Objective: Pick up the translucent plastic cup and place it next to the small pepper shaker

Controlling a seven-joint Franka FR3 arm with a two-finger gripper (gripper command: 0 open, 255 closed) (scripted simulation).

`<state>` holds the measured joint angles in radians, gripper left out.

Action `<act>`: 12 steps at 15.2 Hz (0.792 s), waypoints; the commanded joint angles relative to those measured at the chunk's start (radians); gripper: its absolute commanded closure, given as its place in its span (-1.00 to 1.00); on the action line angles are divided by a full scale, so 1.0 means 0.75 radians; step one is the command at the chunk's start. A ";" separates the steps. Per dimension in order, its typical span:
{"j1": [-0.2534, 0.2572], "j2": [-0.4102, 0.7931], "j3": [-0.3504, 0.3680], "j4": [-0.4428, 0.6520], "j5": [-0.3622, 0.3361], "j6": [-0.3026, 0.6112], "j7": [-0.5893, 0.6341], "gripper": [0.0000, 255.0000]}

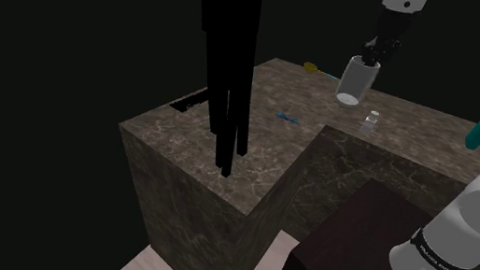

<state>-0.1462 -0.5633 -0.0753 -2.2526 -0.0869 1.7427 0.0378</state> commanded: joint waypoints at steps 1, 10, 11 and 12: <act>-0.025 -0.022 -0.053 -0.009 -0.026 -0.008 -0.068 1.00; -0.128 -0.064 -0.288 -0.010 -0.147 -0.018 -0.355 1.00; -0.139 -0.061 -0.315 -0.003 -0.159 -0.017 -0.387 1.00; -0.148 -0.057 -0.343 0.006 -0.172 -0.016 -0.420 1.00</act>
<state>-0.2492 -0.6114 -0.3085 -2.2537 -0.2050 1.7258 -0.2482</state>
